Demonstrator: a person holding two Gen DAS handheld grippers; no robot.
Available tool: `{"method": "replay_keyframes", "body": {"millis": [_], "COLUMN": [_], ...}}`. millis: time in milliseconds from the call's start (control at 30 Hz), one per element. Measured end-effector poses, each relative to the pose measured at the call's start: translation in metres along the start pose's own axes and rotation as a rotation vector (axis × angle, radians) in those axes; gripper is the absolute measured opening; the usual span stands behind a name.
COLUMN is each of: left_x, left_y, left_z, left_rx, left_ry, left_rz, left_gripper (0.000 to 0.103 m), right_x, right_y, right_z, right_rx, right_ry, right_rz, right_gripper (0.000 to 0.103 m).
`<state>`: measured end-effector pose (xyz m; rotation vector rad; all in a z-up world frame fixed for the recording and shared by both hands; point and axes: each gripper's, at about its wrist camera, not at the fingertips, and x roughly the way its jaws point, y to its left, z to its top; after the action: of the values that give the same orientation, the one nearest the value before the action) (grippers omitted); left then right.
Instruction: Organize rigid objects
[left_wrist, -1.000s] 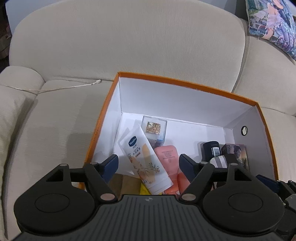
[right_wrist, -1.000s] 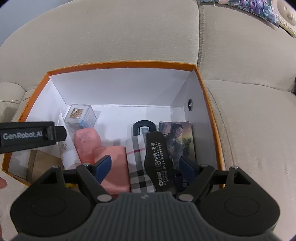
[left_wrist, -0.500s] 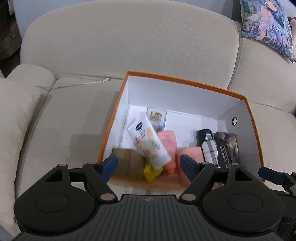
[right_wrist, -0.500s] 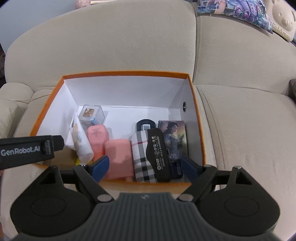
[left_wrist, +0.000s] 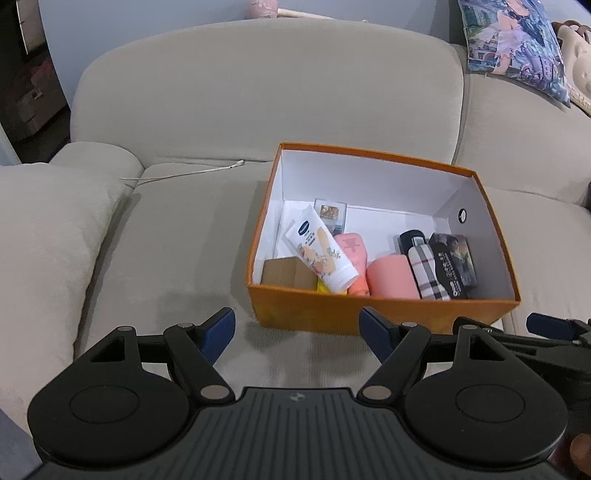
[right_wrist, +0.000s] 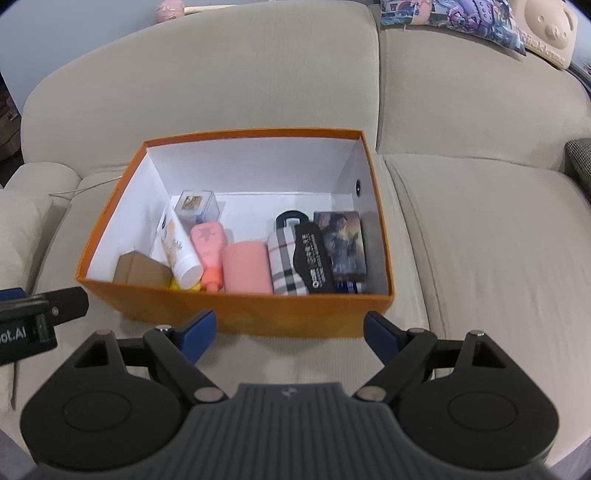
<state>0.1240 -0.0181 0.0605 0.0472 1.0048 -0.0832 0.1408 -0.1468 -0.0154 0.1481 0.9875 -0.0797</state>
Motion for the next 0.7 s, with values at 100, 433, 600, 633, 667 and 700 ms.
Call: {"method": "replay_keyframes", "body": {"millis": [100,433,600,633,667,700], "left_x": [-0.006,-0.017,-0.015,-0.014,-0.014,-0.013], "left_y": [0.0,-0.001,0.0,0.001,0.001,0.002], "left_z": [-0.006,-0.012,-0.013,-0.013,-0.013,-0.013], "left_rx": [0.005,0.005,0.018,0.019,0.019,0.017], "left_ry": [-0.003,-0.014,-0.011,-0.009,-0.007,-0.005], "left_rz": [0.002,-0.004,0.012,0.013,0.009,0.006], "left_gripper": [0.09,0.09,0.09,0.09,0.09,0.09], "right_x": [-0.007,-0.011,-0.009,-0.008,-0.008,-0.008], "right_y": [0.003,0.009,0.011,0.012,0.012,0.012], "right_z": [-0.005,-0.012,-0.013,-0.013,-0.013,-0.013], "right_rx": [-0.011,-0.039,-0.047,-0.049,-0.051,-0.052], "right_ry": [-0.009,0.002,0.01,0.011,0.012,0.013], "right_rz": [-0.002,-0.022,-0.023,-0.024,-0.025,-0.025], "right_gripper": [0.088,0.089,0.089,0.089,0.089,0.089]}}
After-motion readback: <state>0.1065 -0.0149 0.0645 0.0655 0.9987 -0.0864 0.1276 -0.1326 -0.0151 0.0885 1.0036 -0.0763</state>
